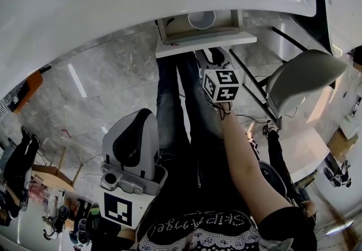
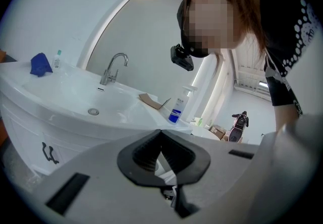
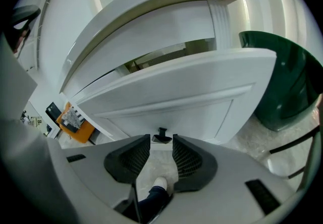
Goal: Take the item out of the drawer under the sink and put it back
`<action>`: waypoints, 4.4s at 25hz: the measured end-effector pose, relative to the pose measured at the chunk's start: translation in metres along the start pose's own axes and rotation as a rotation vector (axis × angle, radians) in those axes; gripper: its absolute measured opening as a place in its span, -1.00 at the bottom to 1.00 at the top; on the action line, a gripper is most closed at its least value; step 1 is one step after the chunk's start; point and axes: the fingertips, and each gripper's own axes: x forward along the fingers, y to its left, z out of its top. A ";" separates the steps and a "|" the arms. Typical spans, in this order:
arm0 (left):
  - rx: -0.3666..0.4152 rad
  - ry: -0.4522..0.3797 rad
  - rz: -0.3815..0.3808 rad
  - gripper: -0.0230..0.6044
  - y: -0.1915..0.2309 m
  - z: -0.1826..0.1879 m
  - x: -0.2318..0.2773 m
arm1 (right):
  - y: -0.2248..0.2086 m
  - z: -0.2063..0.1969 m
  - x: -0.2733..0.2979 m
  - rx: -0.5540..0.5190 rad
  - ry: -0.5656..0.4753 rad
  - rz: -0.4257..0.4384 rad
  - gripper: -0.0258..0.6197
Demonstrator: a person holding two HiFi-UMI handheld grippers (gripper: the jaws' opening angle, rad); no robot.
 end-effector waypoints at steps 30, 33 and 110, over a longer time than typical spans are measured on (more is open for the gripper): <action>0.197 -0.245 0.072 -0.91 -0.018 0.154 -0.045 | 0.002 0.157 -0.176 -0.030 -0.288 0.001 -0.84; 0.207 -0.271 0.118 -0.91 -0.014 0.164 -0.062 | 0.007 0.167 -0.190 -0.039 -0.318 0.023 -0.84; 0.034 -0.175 0.219 -0.91 0.020 0.133 -0.005 | -0.021 0.110 0.007 -0.362 0.460 0.047 -0.58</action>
